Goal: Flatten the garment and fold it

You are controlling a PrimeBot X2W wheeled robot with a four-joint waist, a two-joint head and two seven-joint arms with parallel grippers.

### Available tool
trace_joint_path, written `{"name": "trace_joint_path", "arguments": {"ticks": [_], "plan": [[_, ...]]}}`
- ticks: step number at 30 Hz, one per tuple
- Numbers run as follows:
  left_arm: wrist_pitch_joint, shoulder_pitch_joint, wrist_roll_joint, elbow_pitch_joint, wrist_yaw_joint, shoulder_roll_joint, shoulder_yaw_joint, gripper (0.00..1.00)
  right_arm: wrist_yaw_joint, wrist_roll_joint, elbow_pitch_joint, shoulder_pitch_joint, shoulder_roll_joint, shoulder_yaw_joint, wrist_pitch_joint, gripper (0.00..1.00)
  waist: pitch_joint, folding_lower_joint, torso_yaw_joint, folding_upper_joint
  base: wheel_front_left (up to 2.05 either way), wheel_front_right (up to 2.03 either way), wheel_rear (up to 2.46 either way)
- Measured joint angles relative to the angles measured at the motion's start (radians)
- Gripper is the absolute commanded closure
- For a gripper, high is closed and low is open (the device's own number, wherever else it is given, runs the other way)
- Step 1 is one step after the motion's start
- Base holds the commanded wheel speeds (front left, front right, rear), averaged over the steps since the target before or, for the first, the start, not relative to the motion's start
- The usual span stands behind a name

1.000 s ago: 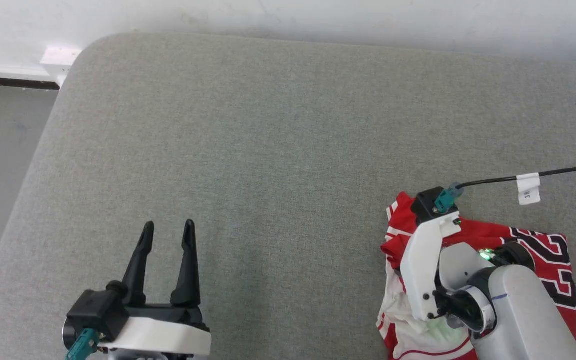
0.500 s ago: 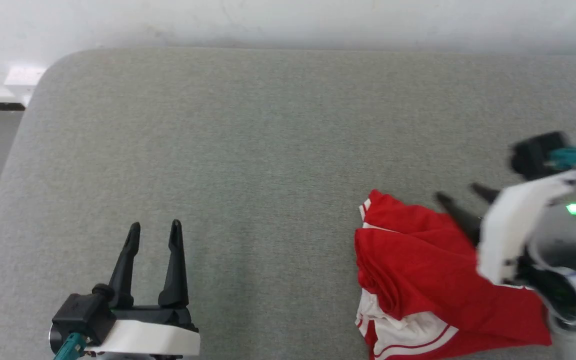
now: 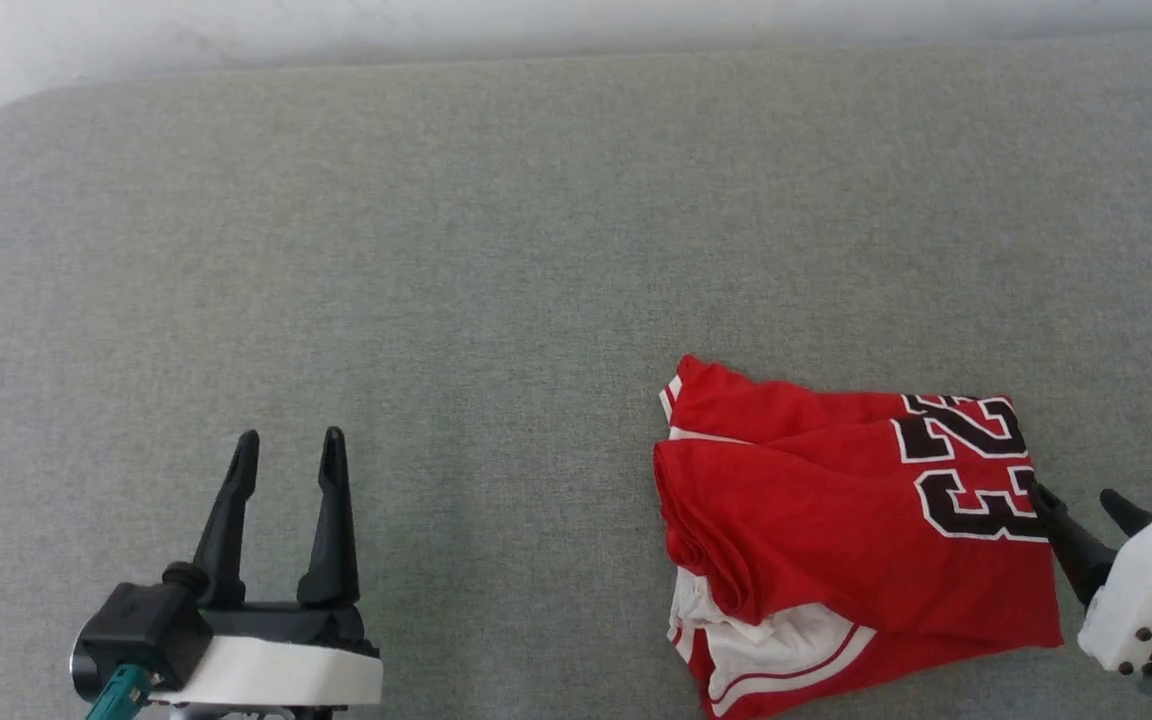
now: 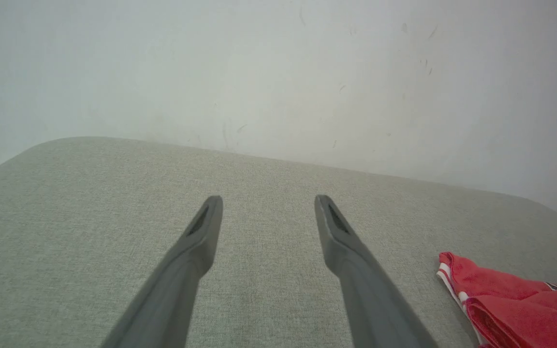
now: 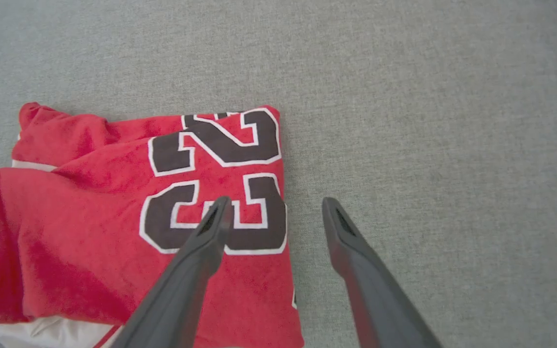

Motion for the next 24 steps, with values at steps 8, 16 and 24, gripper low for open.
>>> {"name": "trace_joint_path", "arguments": {"ticks": [8, 16, 24], "plan": [[0.02, -0.018, 0.018, -0.026, 0.0, 0.022, -0.004, 0.0, 0.0, -0.001, 0.144, -0.025, 0.016, -0.009, -0.052, 0.0, 0.034, 0.0, 0.009, 0.0, 0.0, 0.0, 0.0], [0.035, -0.021, 0.018, -0.043, 0.005, 0.034, -0.005, 0.0, 0.0, 0.033, 0.216, -0.075, 0.003, 0.015, -0.038, 0.75, 0.058, 0.0, 0.044, 0.0, 0.0, 0.0, 0.0], [0.036, -0.026, 0.021, -0.038, 0.007, 0.036, -0.026, 0.0, 0.0, 0.016, 0.212, -0.091, -0.003, 0.017, -0.017, 1.0, 0.048, 0.0, 0.043, 0.0, 0.0, 0.0, 0.0]]}}
